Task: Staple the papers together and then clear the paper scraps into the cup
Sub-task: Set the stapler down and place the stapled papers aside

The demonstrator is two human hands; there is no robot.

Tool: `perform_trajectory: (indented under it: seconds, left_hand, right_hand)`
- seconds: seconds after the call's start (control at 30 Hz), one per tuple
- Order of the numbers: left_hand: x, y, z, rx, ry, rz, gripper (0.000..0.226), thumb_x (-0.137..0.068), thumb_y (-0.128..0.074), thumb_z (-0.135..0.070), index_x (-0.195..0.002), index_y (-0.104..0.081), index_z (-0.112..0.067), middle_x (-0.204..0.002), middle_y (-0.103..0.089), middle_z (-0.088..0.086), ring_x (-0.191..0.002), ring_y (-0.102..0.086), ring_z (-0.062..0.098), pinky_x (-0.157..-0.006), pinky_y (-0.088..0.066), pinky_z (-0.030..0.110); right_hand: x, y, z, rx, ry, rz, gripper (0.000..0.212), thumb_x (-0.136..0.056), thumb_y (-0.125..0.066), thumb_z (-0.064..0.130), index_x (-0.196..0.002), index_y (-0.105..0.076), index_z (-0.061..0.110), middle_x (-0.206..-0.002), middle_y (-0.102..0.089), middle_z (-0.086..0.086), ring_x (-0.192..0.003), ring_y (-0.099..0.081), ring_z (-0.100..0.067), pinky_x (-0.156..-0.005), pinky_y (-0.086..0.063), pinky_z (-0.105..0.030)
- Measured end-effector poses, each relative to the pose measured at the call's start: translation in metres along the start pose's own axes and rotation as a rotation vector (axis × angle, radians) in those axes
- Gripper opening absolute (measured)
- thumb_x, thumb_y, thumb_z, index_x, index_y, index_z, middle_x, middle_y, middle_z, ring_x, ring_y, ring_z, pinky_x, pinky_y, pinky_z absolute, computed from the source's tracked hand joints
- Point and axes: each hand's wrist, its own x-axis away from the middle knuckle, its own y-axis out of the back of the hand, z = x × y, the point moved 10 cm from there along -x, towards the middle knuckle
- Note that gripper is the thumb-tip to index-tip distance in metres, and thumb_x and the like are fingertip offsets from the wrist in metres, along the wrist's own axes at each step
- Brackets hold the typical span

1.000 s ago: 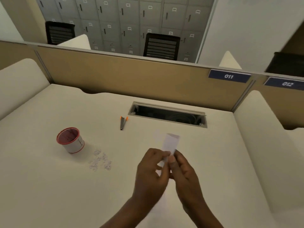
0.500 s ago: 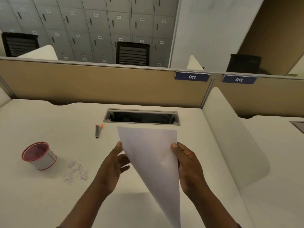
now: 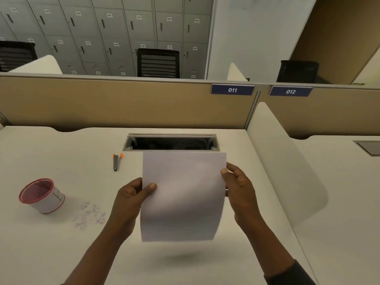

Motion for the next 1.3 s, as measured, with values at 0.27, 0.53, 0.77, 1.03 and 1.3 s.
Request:
perform_trajectory:
  seconds: [0.27, 0.53, 0.77, 1.03, 1.3]
  left_hand:
    - [0.028, -0.049, -0.039, -0.304, -0.273, -0.141, 0.008, -0.096, -0.068, -0.026, -0.089, -0.073, -0.025, -0.082, -0.076, -0.008, -0.077, -0.072, 0.019, -0.069, -0.060, 0.044]
    - [0.027, -0.143, 0.002, -0.124, -0.074, 0.217, 0.041, -0.093, -0.052, -0.046, -0.128, -0.065, -0.028, -0.109, -0.077, -0.008, -0.102, -0.073, 0.013, -0.090, -0.059, 0.035]
    - [-0.012, -0.131, 0.074, -0.471, 0.122, 0.012, 0.068, -0.089, -0.074, -0.033, -0.148, -0.040, -0.026, -0.133, -0.053, -0.008, -0.119, -0.056, 0.016, -0.100, -0.050, 0.041]
    - [-0.038, -0.181, 0.129, -0.294, 0.398, 0.222, 0.019, -0.088, -0.063, -0.007, -0.101, -0.073, -0.018, -0.098, -0.079, 0.002, -0.095, -0.073, 0.030, -0.088, -0.059, 0.051]
    - [-0.085, -0.230, 0.147, -0.419, 0.296, 0.088, 0.025, -0.095, -0.064, -0.011, -0.120, -0.062, -0.013, -0.100, -0.070, 0.006, -0.084, -0.063, 0.022, -0.076, -0.050, 0.032]
  right_hand:
    - [0.048, -0.045, 0.002, 0.102, 0.164, 0.276, 0.058, -0.082, -0.063, 0.055, -0.136, -0.051, 0.038, -0.136, -0.057, 0.020, -0.111, -0.062, 0.002, -0.080, -0.050, -0.010]
    - [0.033, -0.015, -0.036, 0.155, 0.078, 0.275, 0.050, -0.096, -0.059, 0.038, -0.130, -0.029, 0.059, -0.123, -0.039, 0.053, -0.113, -0.045, 0.029, -0.089, -0.040, 0.002]
    - [0.006, 0.063, -0.074, 0.031, -0.051, 0.172, 0.045, -0.093, -0.051, 0.016, -0.130, -0.056, 0.041, -0.117, -0.070, 0.019, -0.104, -0.068, -0.005, -0.083, -0.054, -0.021]
    - [-0.055, 0.117, -0.133, -0.116, -0.222, 0.108, 0.044, -0.097, -0.055, 0.003, -0.128, -0.061, 0.033, -0.121, -0.072, 0.004, -0.110, -0.069, -0.019, -0.097, -0.054, -0.042]
    - [-0.092, 0.161, -0.182, 0.501, -0.272, -0.008, 0.062, -0.096, -0.053, 0.009, -0.151, -0.034, 0.031, -0.127, -0.058, -0.010, -0.124, -0.054, -0.023, -0.091, -0.037, -0.023]
